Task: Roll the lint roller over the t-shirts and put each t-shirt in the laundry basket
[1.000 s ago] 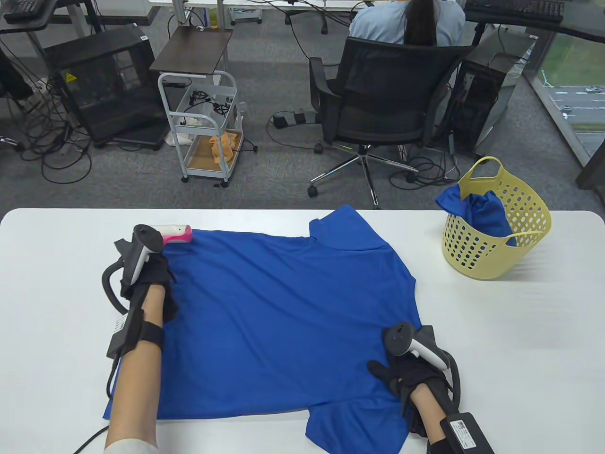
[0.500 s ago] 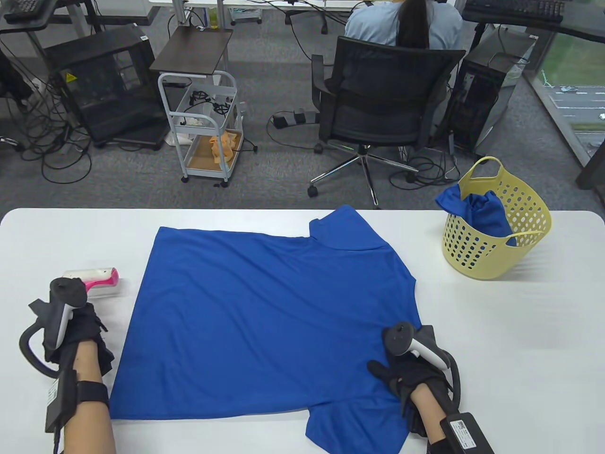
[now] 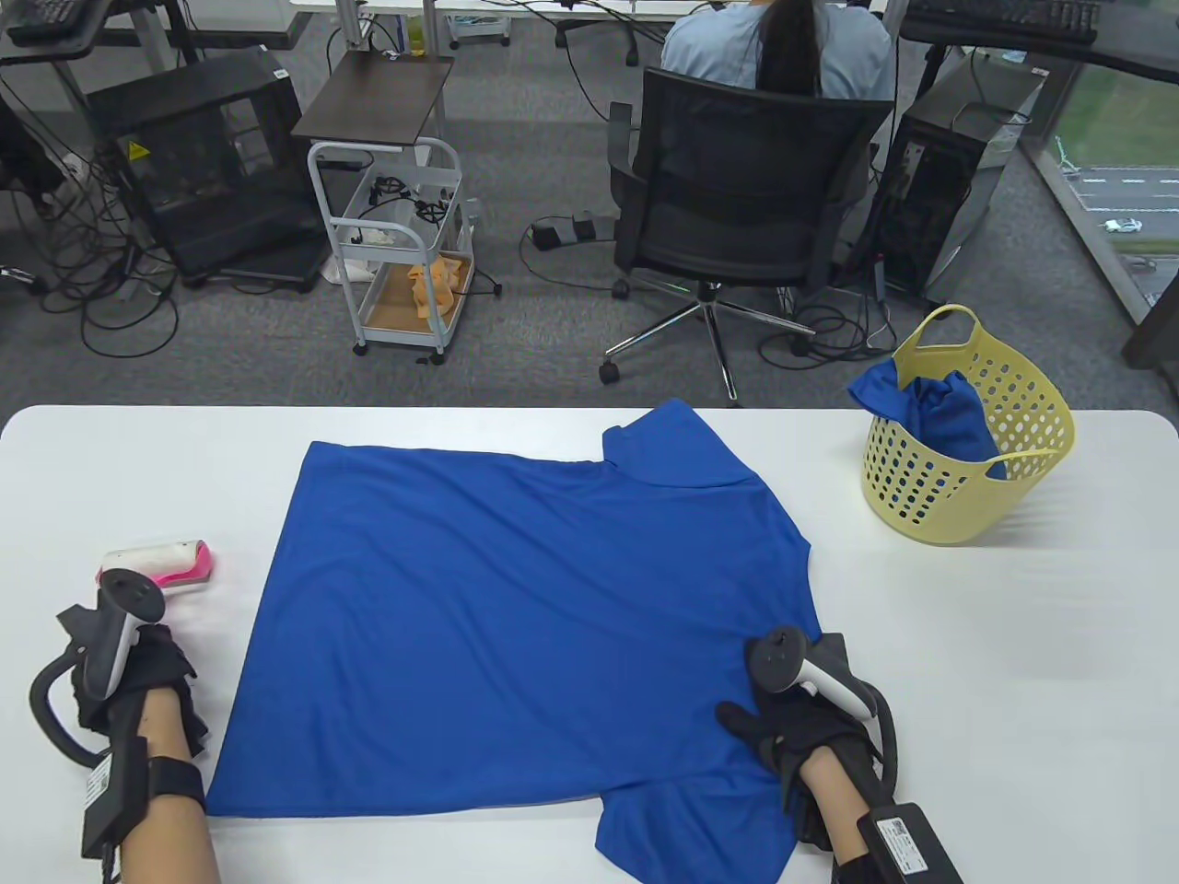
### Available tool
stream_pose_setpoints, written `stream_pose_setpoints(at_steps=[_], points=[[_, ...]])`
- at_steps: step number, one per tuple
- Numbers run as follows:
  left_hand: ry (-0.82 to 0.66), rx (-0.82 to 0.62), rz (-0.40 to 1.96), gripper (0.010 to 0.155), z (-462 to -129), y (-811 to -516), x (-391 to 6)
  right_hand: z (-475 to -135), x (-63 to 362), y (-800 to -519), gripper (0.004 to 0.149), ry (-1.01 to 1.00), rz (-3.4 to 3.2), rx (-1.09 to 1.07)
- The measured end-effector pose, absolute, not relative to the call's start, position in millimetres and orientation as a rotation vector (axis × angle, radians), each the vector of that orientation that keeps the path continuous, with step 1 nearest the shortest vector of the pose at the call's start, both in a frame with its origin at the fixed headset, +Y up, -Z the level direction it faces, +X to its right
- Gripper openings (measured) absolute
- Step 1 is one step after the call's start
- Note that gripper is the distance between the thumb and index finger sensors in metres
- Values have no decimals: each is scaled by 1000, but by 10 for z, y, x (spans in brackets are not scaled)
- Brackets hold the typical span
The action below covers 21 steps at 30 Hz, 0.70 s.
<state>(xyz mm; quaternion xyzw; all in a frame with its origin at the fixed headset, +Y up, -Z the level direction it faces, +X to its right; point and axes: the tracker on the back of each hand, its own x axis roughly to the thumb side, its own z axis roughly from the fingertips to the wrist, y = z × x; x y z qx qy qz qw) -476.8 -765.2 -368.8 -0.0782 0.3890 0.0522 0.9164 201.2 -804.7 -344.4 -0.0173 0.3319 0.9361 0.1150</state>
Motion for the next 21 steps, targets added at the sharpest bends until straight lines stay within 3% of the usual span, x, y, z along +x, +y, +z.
stream_pose_setpoints(at_steps=[5,8,10,15,18,21], points=[[754,-180,155,74,-3639,-7625,-4753,-3443,2013,-8046,79,971,2745,-51],[654,-113,199,73,-3602,-7500,-4629,-3442,2013,-8045,79,963,2748,-51],[499,-69,224,70,-3567,-7376,-4429,-3443,2014,-8046,79,960,2749,-53],[149,-132,298,63,-3443,-7239,-3878,-3449,2025,-8018,79,932,2773,-53],[-74,-278,340,63,-3333,-7275,-3538,-3453,2058,-7911,79,848,2808,-48],[-215,-421,334,64,-3162,-7392,-3289,-3440,2051,-7708,77,656,2796,143]])
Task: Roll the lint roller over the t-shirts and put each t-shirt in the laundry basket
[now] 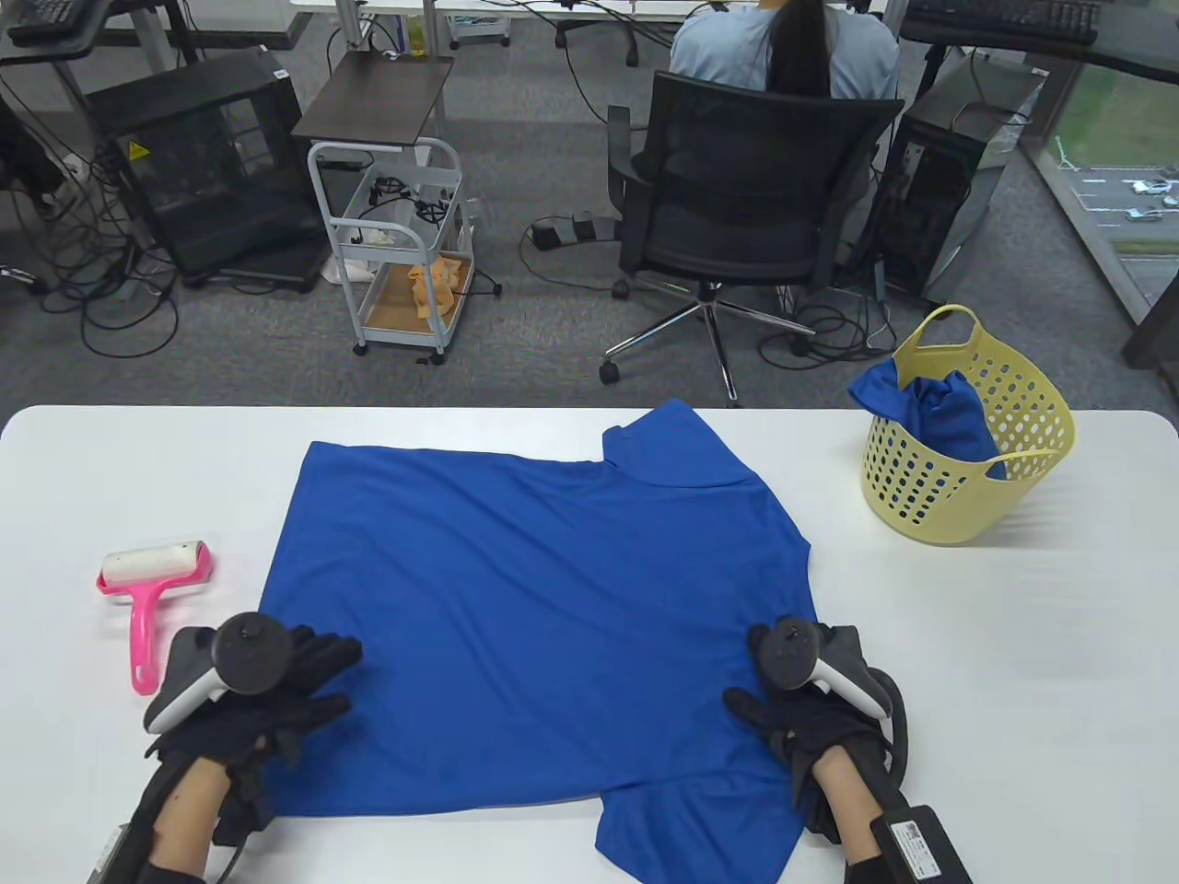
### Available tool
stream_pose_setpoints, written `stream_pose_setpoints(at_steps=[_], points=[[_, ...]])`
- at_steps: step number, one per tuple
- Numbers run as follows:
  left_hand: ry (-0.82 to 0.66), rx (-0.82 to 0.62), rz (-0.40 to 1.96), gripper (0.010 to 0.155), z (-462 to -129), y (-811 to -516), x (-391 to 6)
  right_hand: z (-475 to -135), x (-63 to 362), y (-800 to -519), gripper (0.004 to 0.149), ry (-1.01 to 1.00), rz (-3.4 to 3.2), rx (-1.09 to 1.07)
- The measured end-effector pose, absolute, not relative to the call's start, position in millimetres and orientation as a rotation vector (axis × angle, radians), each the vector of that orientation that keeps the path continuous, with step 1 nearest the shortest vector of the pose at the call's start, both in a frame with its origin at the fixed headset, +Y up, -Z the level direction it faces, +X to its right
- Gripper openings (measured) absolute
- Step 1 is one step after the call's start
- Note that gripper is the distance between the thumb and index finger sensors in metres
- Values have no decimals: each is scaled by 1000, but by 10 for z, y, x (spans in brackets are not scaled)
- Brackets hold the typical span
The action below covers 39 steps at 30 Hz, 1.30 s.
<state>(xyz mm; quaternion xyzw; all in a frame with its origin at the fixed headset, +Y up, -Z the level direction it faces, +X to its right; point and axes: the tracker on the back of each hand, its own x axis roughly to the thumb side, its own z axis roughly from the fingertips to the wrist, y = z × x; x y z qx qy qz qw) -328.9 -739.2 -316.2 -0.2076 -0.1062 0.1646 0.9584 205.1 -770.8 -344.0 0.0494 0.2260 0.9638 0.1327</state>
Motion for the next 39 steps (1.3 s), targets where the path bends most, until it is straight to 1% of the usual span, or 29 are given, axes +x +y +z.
stream_pose_setpoints(at_steps=[1,2,4,6,8,10,11,13,15,18,20,22,24,26,29,32,33,34,36,37,38,39], points=[[-243,-459,324,65,-3099,-7440,-3236,-3429,2023,-7649,76,578,2757,250],[-260,-499,305,66,-3041,-7484,-3201,-3418,1985,-7619,75,559,2714,331],[-281,-554,258,69,-2954,-7543,-3163,-3400,1884,-7620,74,641,2605,502],[-298,-594,185,75,-2900,-7596,-3145,-3347,1794,-7662,76,683,2592,623],[-296,-626,149,82,-2868,-7659,-3141,-3290,1735,-7739,78,786,2630,700],[-303,-667,136,88,-2845,-7743,-3134,-3252,1701,-7850,85,878,2673,759],[-298,-677,118,90,-2830,-7791,-3125,-3235,1691,-7918,88,927,2706,775],[-292,-669,75,91,-2826,-7834,-3135,-3208,1680,-8008,94,961,2718,815],[-281,-641,97,87,-2820,-7853,-3138,-3196,1695,-8032,93,951,2732,813],[-281,-609,84,78,-2820,-7839,-3136,-3201,1717,-8054,75,943,2721,760],[-276,-579,104,67,-2831,-7828,-3152,-3206,1736,-8062,63,920,2713,719],[-263,-541,147,53,-2841,-7817,-3176,-3214,1773,-8055,57,903,2690,698],[-281,-513,176,50,-2830,-7820,-3180,-3225,1807,-8031,55,899,2663,685],[-302,-498,175,49,-2825,-7801,-3181,-3248,1865,-7982,54,869,2596,656],[-333,-395,217,49,-2828,-7698,-3163,-3285,1975,-7858,52,790,2504,610],[-336,-290,343,45,-2878,-7493,-3121,-3334,2093,-7634,51,722,2496,573],[-340,-274,381,46,-2895,-7433,-3113,-3350,2121,-7569,51,698,2481,568],[-339,-229,440,46,-2922,-7314,-3091,-3379,2165,-7449,51,645,2448,560],[-336,-82,493,46,-2975,-7051,-3064,-3442,2246,-7201,50,526,2380,549],[-334,-28,511,46,-2991,-6953,-3054,-3465,2268,-7102,49,496,2353,550],[-330,42,547,46,-3019,-6793,-3034,-3496,2293,-6952,48,450,2330,553],[-331,71,572,46,-3038,-6689,-3017,-3511,2307,-6857,47,406,2321,557]])
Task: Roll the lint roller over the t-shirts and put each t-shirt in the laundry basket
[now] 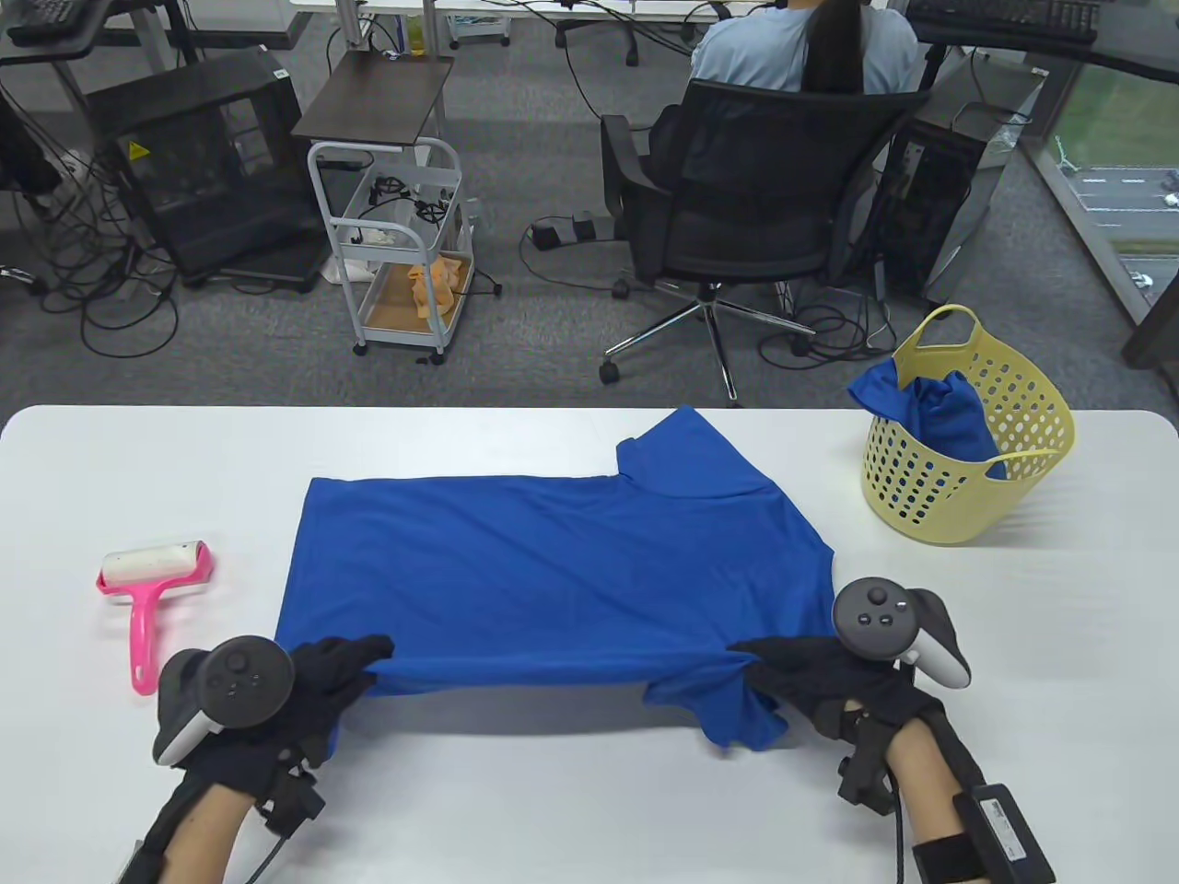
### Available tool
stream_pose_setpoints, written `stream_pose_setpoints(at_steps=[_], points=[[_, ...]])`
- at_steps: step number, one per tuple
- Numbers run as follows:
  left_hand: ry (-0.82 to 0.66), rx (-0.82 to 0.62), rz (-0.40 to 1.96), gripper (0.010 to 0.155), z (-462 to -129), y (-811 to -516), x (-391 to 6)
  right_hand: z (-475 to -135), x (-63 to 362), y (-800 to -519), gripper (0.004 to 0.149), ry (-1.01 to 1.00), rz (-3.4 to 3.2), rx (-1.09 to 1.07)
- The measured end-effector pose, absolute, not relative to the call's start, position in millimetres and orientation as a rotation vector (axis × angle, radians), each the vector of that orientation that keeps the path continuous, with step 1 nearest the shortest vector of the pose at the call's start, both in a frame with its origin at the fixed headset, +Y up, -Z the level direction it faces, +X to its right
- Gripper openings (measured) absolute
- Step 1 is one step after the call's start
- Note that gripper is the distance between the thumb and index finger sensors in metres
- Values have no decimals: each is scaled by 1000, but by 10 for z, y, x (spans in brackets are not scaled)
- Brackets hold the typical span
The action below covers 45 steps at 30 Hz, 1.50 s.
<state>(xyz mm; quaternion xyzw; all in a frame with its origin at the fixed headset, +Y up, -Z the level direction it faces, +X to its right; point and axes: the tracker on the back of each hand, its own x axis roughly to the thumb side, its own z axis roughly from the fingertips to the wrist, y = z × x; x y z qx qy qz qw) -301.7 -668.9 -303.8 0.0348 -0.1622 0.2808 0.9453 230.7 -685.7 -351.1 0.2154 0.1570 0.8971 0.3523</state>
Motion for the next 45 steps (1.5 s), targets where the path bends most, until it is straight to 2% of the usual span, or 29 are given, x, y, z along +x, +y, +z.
stream_pose_setpoints(at_steps=[2,7,9,12,14,17,18,23,27,29,31,33,34,36,37,38,40,41,43,45], points=[[-343,130,637,46,-3088,-6388,-2957,-3562,2327,-6563,46,276,2300,582],[-375,257,792,48,-3120,-5854,-2807,-3591,2319,-6077,45,14,2148,616],[-344,324,864,56,-3131,-5685,-2735,-3591,2291,-5937,45,-31,2093,615],[-373,292,880,61,-3194,-5507,-2634,-3599,2240,-5777,45,16,2123,610],[-427,233,888,55,-3254,-5389,-2547,-3602,2199,-5653,45,21,2128,642],[-643,118,870,44,-3283,-5209,-2429,-3513,2144,-5465,46,23,2060,727],[-673,65,874,43,-3270,-5140,-2399,-3456,2124,-5366,46,28,2020,773],[-796,59,1066,44,-3310,-4720,-2407,-3391,2194,-4936,47,28,1814,876],[-753,82,1266,45,-3599,-4387,-2647,-3601,2450,-4681,47,-18,1657,719],[-636,118,1252,45,-3860,-4272,-2825,-3805,2603,-4619,46,-43,1652,605],[-464,108,1149,44,-4167,-4264,-2951,-4067,2710,-4617,45,-32,1742,500],[-258,9,903,44,-4565,-4409,-2959,-4434,2674,-4716,43,-18,1934,381],[-209,-9,823,44,-4670,-4480,-2938,-4553,2628,-4775,43,-23,2018,344],[-124,56,676,49,-4897,-4706,-2846,-4899,2425,-5052,44,-102,2316,143],[-117,133,618,61,-4965,-4833,-2816,-4999,2337,-5202,49,-145,2428,55],[-95,184,573,69,-4979,-4909,-2812,-5044,2286,-5304,57,-159,2500,-2],[-68,243,464,73,-4930,-5105,-2838,-5034,2205,-5501,65,-235,2642,-51],[-96,203,455,72,-4875,-5225,-2850,-4986,2170,-5598,65,-318,2685,-6],[-115,94,471,71,-4751,-5468,-2876,-4846,2124,-5763,62,-361,2701,59],[-133,-43,461,66,-4585,-5805,-2897,-4641,2065,-5969,60,-244,2685,136]])
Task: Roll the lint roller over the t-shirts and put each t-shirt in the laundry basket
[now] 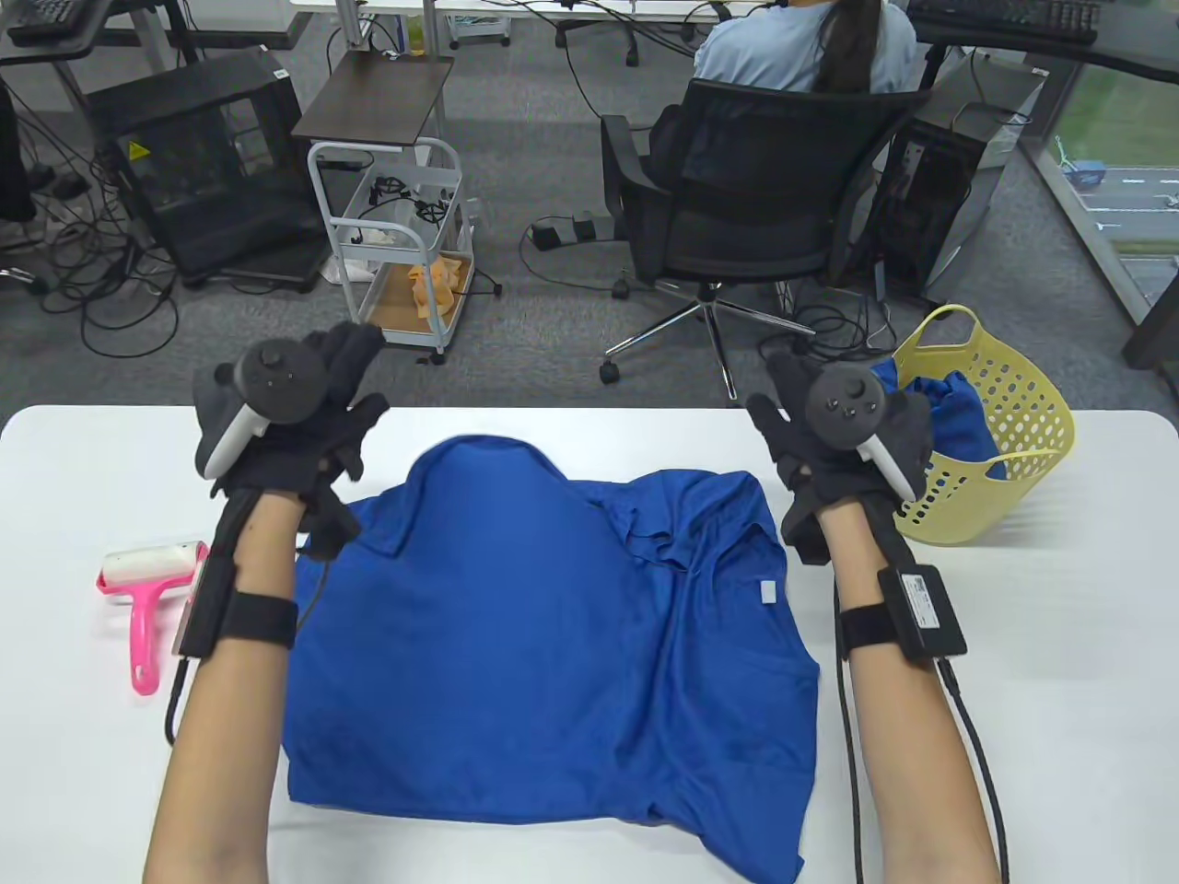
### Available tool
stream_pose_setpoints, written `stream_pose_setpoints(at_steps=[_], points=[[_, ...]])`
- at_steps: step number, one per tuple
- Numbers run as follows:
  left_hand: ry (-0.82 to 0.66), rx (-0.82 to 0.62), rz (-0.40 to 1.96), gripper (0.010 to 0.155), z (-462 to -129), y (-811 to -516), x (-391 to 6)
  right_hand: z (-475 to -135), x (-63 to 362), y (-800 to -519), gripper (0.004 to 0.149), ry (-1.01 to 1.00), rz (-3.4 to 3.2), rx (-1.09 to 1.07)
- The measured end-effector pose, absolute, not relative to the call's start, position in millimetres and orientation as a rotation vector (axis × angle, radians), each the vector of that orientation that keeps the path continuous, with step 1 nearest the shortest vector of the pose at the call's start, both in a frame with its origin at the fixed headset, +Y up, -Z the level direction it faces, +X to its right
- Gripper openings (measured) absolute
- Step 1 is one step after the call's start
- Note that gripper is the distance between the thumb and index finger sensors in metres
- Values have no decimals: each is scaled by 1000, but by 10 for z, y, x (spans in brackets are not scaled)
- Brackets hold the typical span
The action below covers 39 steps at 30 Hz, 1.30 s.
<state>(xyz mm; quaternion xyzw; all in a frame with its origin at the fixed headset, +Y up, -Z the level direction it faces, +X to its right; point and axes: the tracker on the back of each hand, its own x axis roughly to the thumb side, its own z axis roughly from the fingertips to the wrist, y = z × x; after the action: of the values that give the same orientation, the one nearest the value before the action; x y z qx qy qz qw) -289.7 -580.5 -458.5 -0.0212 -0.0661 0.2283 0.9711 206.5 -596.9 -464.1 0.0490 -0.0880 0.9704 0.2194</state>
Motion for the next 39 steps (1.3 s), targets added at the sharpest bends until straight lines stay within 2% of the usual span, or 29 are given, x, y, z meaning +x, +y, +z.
stream_pose_setpoints(at_steps=[3,5,9,13,18,21,23,25,26,29,31,32,33,34,35,39], points=[[-136,-205,373,64,-4360,-6261,-2885,-4372,1968,-6276,57,-55,2677,268],[-130,-371,310,64,-4145,-6677,-2818,-4234,1880,-6536,55,99,2722,337],[-85,-607,209,68,-3781,-7308,-2670,-4325,1739,-6864,52,235,2874,346],[-72,-587,188,73,-3543,-7519,-2650,-4554,1578,-7080,52,374,2976,242],[-16,-672,181,78,-3412,-7737,-2709,-4943,1324,-7381,73,426,3199,201],[-19,-676,234,79,-3380,-7811,-2751,-5127,1235,-7530,70,527,3256,194],[-14,-681,262,78,-3364,-7833,-2770,-5225,1205,-7543,54,449,3284,196],[-16,-686,255,78,-3358,-7840,-2779,-5298,1204,-7471,39,264,3272,195],[-17,-687,257,78,-3357,-7840,-2778,-5369,1221,-7419,39,290,3241,189],[-17,-712,248,77,-3364,-7836,-2771,-5613,1346,-7218,39,598,2887,54],[-18,-707,250,77,-3362,-7838,-2771,-5727,1489,-7049,40,357,2616,14],[-17,-704,254,77,-3359,-7841,-2774,-5724,1596,-6983,44,142,2434,-86],[-18,-704,258,77,-3353,-7845,-2776,-5709,1645,-6987,65,51,2250,-122],[-19,-703,260,77,-3351,-7847,-2777,-5718,1678,-6989,72,60,2147,-122],[-20,-707,265,77,-3349,-7853,-2781,-5699,1732,-6989,73,130,2095,-24],[-17,-712,271,77,-3341,-7856,-2778,-5411,1945,-6907,57,31,2415,-80]])
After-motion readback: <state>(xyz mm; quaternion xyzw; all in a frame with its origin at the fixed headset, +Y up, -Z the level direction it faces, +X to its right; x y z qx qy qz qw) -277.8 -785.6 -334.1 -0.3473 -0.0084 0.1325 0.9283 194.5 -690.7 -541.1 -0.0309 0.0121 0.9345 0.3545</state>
